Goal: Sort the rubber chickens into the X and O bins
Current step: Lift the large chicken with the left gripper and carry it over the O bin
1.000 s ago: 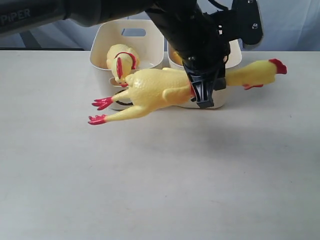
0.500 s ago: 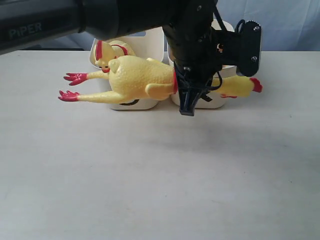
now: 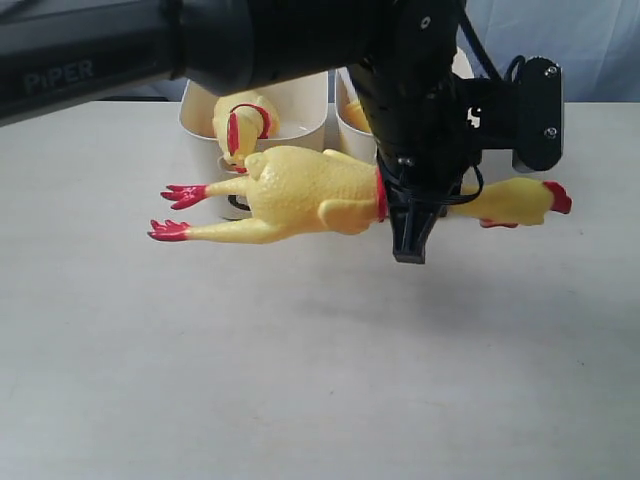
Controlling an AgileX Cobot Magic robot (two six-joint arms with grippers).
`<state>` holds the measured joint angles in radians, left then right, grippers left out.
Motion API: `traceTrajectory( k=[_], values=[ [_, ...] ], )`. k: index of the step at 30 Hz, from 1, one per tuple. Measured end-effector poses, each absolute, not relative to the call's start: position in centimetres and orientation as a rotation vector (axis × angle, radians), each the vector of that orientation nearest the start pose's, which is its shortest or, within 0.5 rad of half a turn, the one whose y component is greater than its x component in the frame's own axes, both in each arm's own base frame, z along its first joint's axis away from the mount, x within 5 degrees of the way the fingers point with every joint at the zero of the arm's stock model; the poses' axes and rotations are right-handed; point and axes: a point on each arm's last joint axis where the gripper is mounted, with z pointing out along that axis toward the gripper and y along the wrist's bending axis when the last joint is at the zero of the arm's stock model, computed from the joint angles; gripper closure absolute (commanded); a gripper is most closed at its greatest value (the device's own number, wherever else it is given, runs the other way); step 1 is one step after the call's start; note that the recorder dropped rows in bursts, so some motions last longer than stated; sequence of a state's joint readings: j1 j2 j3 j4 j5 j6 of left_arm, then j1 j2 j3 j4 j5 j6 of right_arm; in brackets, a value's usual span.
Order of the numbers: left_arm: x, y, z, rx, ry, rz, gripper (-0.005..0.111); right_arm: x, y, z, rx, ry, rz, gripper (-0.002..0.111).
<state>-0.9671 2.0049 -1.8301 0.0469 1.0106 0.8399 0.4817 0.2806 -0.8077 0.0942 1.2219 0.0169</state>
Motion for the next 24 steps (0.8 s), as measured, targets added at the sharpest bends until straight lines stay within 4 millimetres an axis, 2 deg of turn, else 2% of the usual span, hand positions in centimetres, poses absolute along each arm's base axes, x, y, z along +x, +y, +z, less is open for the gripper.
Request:
traceTrajectory(
  k=[7, 12, 17, 21, 24],
  values=[
    [25.0, -36.4, 28.0, -2.770, -2.221, 0.076, 0.107, 0.2, 1.0, 34.9, -0.522, 2.139, 0.396, 0.036],
    [24.7, -36.1, 27.8, -2.717, -2.207, 0.052, 0.107, 0.2, 1.0, 34.9, -0.522, 2.139, 0.396, 0.036],
    [23.4, -36.4, 27.8, -2.737, -2.123, -0.060, 0.107, 0.2, 1.0, 34.9, -0.522, 2.139, 0.396, 0.036],
    [22.2, -36.9, 29.6, -2.834, -2.078, -0.158, 0.107, 0.2, 1.0, 34.9, -0.522, 2.139, 0.396, 0.036],
    [22.6, -36.4, 31.0, -2.891, -2.057, -0.364, 0.107, 0.2, 1.0, 34.9, -0.522, 2.139, 0.396, 0.036]
  ],
)
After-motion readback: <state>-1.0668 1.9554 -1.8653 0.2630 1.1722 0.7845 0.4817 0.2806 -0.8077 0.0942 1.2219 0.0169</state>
